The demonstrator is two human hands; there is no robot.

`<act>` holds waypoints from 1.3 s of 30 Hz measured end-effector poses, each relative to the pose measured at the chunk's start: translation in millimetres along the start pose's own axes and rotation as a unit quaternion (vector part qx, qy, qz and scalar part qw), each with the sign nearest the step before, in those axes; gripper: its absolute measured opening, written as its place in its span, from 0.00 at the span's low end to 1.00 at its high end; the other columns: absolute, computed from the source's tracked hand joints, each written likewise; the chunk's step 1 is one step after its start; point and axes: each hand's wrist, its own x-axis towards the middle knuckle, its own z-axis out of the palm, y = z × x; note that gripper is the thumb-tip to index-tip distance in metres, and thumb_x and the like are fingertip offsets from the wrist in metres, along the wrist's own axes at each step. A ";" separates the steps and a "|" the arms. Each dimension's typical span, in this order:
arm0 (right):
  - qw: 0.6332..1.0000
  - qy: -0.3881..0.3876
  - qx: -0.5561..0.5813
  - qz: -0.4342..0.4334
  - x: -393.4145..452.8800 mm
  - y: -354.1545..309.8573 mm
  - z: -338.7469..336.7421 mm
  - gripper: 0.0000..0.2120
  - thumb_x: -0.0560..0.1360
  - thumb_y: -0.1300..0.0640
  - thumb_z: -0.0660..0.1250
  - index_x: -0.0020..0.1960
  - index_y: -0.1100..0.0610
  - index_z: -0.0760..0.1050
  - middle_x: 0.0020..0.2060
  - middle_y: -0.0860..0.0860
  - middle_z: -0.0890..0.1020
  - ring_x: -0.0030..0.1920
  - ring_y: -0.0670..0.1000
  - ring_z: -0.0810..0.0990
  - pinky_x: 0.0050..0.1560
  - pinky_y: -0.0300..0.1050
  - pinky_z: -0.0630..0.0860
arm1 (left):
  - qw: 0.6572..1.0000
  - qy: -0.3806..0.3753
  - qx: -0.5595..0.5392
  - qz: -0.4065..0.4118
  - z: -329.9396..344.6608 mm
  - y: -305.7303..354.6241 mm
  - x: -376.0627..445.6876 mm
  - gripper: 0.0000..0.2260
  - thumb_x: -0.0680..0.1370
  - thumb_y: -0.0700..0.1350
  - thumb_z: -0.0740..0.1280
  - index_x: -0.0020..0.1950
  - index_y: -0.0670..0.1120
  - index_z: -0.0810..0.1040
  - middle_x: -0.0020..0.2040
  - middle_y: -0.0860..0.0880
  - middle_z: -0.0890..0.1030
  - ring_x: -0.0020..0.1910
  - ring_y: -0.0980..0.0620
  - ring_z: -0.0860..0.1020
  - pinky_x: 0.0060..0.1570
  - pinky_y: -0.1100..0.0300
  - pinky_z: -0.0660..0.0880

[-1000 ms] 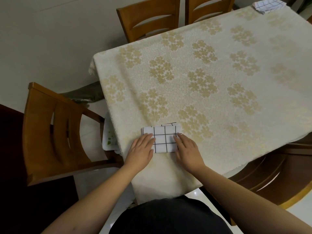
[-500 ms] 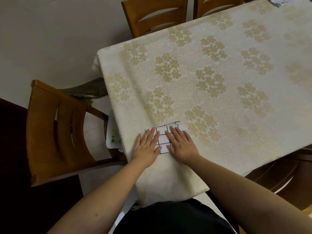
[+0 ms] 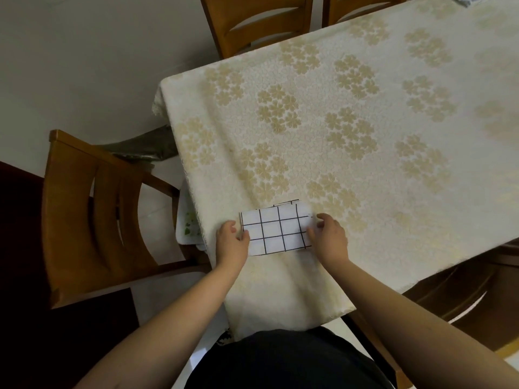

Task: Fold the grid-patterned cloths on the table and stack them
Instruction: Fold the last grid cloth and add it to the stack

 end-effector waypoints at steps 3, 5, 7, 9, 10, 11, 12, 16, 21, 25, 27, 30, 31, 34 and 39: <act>0.992 -0.071 0.069 0.079 -3.1 -2.5 3.7 0.25 0.74 0.50 0.69 0.67 0.57 0.68 0.57 0.56 0.78 0.54 0.57 0.77 0.53 0.52 0.76 | 0.989 -0.018 -0.078 -0.122 -1.2 8.5 5.1 0.20 0.78 0.42 0.67 0.68 0.41 0.70 0.59 0.44 0.76 0.50 0.48 0.75 0.46 0.59 0.69; 0.986 -0.091 0.098 0.103 -4.0 -7.2 2.6 0.26 0.74 0.51 0.70 0.68 0.58 0.67 0.55 0.55 0.79 0.50 0.55 0.78 0.47 0.48 0.75 | 0.992 -0.050 -0.017 -0.115 -3.7 14.0 10.8 0.16 0.79 0.41 0.66 0.65 0.39 0.74 0.59 0.41 0.78 0.52 0.45 0.77 0.44 0.58 0.71; 0.981 -0.103 0.104 0.125 -3.6 -11.4 -1.4 0.26 0.74 0.50 0.71 0.67 0.58 0.67 0.53 0.54 0.79 0.46 0.53 0.76 0.44 0.45 0.72 | 0.986 -0.102 0.088 -0.094 -6.4 19.6 13.0 0.12 0.79 0.41 0.64 0.60 0.38 0.78 0.55 0.40 0.81 0.52 0.41 0.79 0.45 0.56 0.74; 0.981 -0.105 0.091 0.138 -3.4 -13.0 -7.0 0.23 0.74 0.49 0.71 0.63 0.58 0.70 0.53 0.53 0.79 0.45 0.52 0.76 0.43 0.44 0.71 | 0.977 -0.139 0.136 -0.084 -7.7 21.5 10.9 0.12 0.79 0.42 0.64 0.57 0.37 0.80 0.53 0.39 0.81 0.51 0.41 0.79 0.47 0.54 0.76; 0.982 -0.110 0.076 0.135 -2.3 -10.8 -7.9 0.18 0.74 0.49 0.71 0.58 0.58 0.73 0.50 0.53 0.79 0.44 0.52 0.77 0.42 0.43 0.71 | 0.976 -0.149 0.141 -0.076 -7.7 21.4 8.8 0.11 0.79 0.43 0.64 0.55 0.36 0.80 0.51 0.40 0.81 0.50 0.41 0.79 0.47 0.54 0.76; 0.982 -0.120 0.062 0.131 -2.4 -9.2 -9.4 0.11 0.74 0.50 0.70 0.50 0.57 0.76 0.43 0.51 0.80 0.41 0.51 0.77 0.38 0.42 0.70 | 0.977 -0.151 0.133 -0.069 -7.7 21.5 5.7 0.10 0.79 0.43 0.65 0.52 0.37 0.80 0.48 0.41 0.81 0.48 0.42 0.79 0.46 0.54 0.75; 0.981 -0.132 0.054 0.129 -3.5 -8.0 -10.8 0.09 0.74 0.50 0.70 0.41 0.55 0.75 0.36 0.49 0.78 0.36 0.50 0.76 0.35 0.41 0.69 | 0.981 -0.147 0.107 -0.064 -7.4 20.4 2.3 0.07 0.79 0.42 0.65 0.48 0.39 0.79 0.44 0.44 0.79 0.45 0.45 0.77 0.43 0.55 0.73; 0.979 -0.136 0.068 0.133 -11.1 -2.7 -16.5 0.14 0.72 0.52 0.71 0.34 0.54 0.68 0.31 0.49 0.73 0.34 0.51 0.73 0.34 0.43 0.68 | 0.989 -0.135 -0.032 -0.056 -10.5 13.9 -10.2 0.03 0.78 0.42 0.67 0.46 0.46 0.74 0.47 0.46 0.80 0.45 0.49 0.78 0.43 0.55 0.76; 0.962 -0.139 0.211 0.105 -24.5 9.3 -25.4 0.09 0.72 0.55 0.73 0.45 0.56 0.74 0.43 0.51 0.80 0.43 0.52 0.79 0.47 0.50 0.79 | 0.970 -0.181 -0.156 -0.045 -19.8 16.0 -21.0 0.18 0.77 0.39 0.70 0.64 0.47 0.69 0.57 0.45 0.80 0.55 0.48 0.80 0.54 0.49 0.79; 0.905 -0.186 0.358 0.135 -27.5 19.8 -31.5 0.18 0.71 0.54 0.75 0.56 0.58 0.74 0.52 0.54 0.82 0.51 0.55 0.82 0.55 0.55 0.79 | 0.948 -0.237 -0.211 -0.011 -26.7 26.4 -33.3 0.21 0.77 0.37 0.69 0.67 0.50 0.70 0.57 0.47 0.81 0.56 0.49 0.81 0.54 0.52 0.79; 0.865 -0.214 0.423 0.161 -28.6 22.0 -36.1 0.19 0.71 0.56 0.75 0.58 0.59 0.73 0.54 0.57 0.82 0.51 0.56 0.83 0.54 0.54 0.80 | 0.940 -0.257 -0.225 -0.004 -29.8 30.1 -38.9 0.18 0.77 0.36 0.69 0.65 0.50 0.73 0.57 0.48 0.82 0.55 0.49 0.81 0.53 0.54 0.79; 0.843 -0.219 0.465 0.158 -27.4 26.1 -43.1 0.22 0.71 0.58 0.75 0.62 0.58 0.72 0.54 0.56 0.82 0.51 0.55 0.83 0.50 0.52 0.81 | 0.951 -0.234 -0.203 0.004 -30.9 33.0 -44.7 0.16 0.76 0.37 0.70 0.64 0.45 0.76 0.57 0.44 0.82 0.56 0.47 0.81 0.53 0.53 0.80; 0.843 -0.217 0.469 0.149 -27.0 27.2 -46.0 0.22 0.71 0.59 0.74 0.63 0.57 0.73 0.54 0.55 0.83 0.51 0.55 0.83 0.50 0.52 0.81 | 0.959 -0.210 -0.188 0.004 -29.5 32.1 -44.9 0.16 0.76 0.37 0.70 0.63 0.44 0.77 0.57 0.43 0.81 0.57 0.45 0.81 0.53 0.52 0.80; 0.842 -0.216 0.478 0.126 -29.1 30.6 -54.4 0.19 0.73 0.61 0.72 0.62 0.57 0.75 0.52 0.55 0.84 0.51 0.54 0.84 0.49 0.50 0.81 | 0.978 -0.139 -0.156 0.003 -23.7 29.3 -48.3 0.11 0.75 0.37 0.71 0.56 0.44 0.79 0.55 0.41 0.81 0.56 0.42 0.80 0.56 0.47 0.78; 0.868 -0.210 0.439 0.098 -40.8 35.3 -62.0 0.16 0.72 0.60 0.73 0.57 0.65 0.78 0.51 0.58 0.84 0.50 0.57 0.83 0.55 0.56 0.80 | 0.983 -0.099 -0.154 -0.003 -14.1 27.1 -60.5 0.05 0.77 0.39 0.69 0.51 0.46 0.77 0.51 0.44 0.82 0.50 0.46 0.81 0.50 0.53 0.79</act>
